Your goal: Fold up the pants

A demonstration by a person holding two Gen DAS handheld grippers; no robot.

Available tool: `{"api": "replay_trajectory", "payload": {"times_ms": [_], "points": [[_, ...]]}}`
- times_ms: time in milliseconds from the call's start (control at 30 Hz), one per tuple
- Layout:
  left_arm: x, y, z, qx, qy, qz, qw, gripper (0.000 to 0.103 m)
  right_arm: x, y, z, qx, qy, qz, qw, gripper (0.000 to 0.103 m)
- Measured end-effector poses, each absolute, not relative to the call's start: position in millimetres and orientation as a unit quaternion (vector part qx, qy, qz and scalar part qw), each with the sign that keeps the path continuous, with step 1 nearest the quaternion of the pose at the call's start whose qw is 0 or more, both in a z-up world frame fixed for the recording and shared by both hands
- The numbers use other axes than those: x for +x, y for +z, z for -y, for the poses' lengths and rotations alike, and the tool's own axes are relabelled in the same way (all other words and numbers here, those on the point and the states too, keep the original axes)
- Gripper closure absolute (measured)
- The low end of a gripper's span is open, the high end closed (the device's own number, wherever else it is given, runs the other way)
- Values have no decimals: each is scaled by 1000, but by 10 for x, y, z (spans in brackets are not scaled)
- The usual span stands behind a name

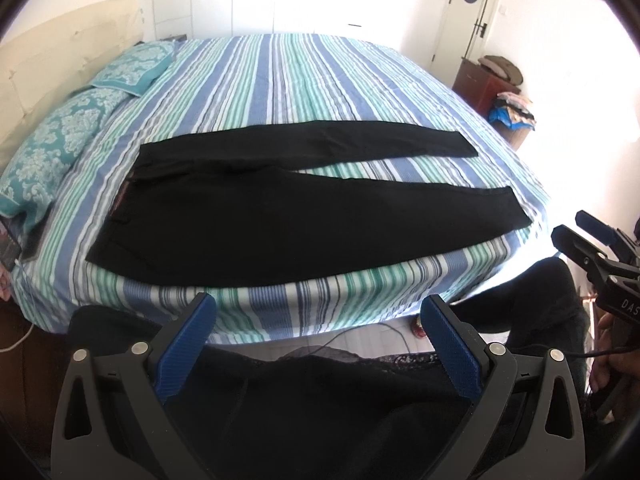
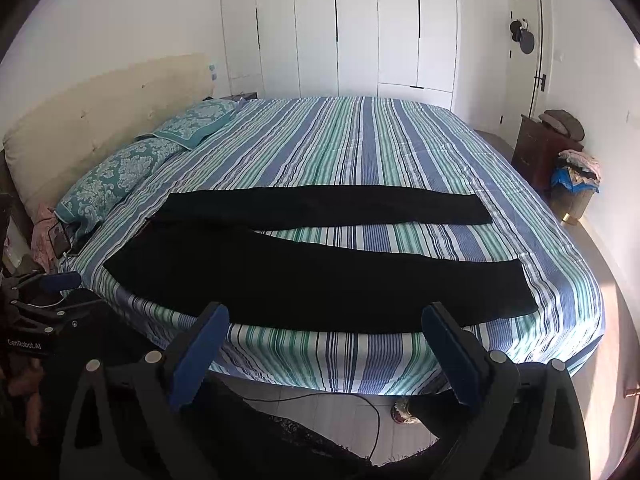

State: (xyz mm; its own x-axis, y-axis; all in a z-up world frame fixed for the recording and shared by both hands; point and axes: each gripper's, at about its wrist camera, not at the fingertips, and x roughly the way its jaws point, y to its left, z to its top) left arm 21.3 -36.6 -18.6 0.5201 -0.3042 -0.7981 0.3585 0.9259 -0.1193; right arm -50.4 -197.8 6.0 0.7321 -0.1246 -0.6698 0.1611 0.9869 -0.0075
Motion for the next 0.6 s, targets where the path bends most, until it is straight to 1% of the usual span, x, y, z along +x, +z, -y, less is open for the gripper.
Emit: {"api": "replay_trajectory", "payload": {"times_ms": [133,333,600], "points": [[225,-227,339,32,-184,-458,869,1,-490,66,2001,29,-78,-357,930,6],[111,-301,375,69,-185,-463,864,1,-470,69,2003,28,-75,-358,930,6],[-57,-216,341,122,-162,-440,875,1,-468,101,2008,29,-75,-350,933,6]]}}
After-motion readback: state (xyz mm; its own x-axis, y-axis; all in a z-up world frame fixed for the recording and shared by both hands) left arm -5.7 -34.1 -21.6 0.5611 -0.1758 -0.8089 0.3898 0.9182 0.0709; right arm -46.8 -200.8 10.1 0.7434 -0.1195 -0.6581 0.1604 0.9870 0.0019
